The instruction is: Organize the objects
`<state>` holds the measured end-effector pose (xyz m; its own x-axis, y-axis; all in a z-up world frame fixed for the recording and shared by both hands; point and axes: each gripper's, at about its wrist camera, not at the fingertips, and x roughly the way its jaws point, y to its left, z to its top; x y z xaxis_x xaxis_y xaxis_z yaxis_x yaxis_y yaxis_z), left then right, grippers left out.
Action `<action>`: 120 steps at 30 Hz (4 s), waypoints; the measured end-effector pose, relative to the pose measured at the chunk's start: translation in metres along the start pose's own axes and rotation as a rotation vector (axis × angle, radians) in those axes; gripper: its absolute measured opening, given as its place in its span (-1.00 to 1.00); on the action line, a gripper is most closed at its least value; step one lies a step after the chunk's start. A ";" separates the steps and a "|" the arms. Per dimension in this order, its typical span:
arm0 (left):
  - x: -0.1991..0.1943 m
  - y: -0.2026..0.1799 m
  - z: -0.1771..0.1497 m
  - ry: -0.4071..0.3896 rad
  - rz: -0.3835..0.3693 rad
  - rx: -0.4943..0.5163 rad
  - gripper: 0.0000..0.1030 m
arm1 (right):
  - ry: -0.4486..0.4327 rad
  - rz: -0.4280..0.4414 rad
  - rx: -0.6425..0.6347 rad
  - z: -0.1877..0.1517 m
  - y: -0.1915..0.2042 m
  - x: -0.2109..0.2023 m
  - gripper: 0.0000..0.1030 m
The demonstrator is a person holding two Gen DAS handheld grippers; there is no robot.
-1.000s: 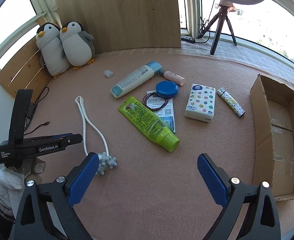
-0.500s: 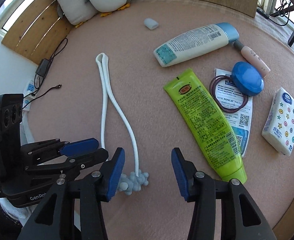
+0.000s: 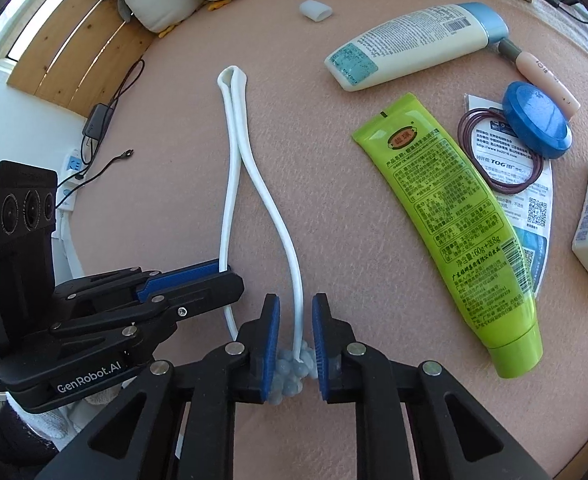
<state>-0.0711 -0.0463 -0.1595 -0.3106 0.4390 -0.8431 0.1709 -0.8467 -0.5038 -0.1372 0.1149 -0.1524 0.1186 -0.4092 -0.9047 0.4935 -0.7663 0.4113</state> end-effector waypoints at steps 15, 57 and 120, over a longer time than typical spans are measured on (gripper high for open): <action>-0.023 -0.019 -0.006 -0.051 -0.025 0.024 -0.82 | -0.147 0.002 0.041 -0.031 0.007 -0.029 -0.89; 0.100 -0.380 -0.047 0.092 -0.191 0.539 -0.82 | -0.491 -0.192 0.517 -0.187 -0.222 -0.220 -0.89; 0.075 -0.174 0.046 0.048 0.193 0.478 -0.31 | -0.497 -0.333 0.512 -0.174 -0.120 -0.169 0.06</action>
<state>-0.1666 0.1199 -0.1262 -0.2705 0.2649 -0.9256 -0.2286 -0.9516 -0.2055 -0.0665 0.3618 -0.0684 -0.4246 -0.1991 -0.8832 -0.0369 -0.9709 0.2366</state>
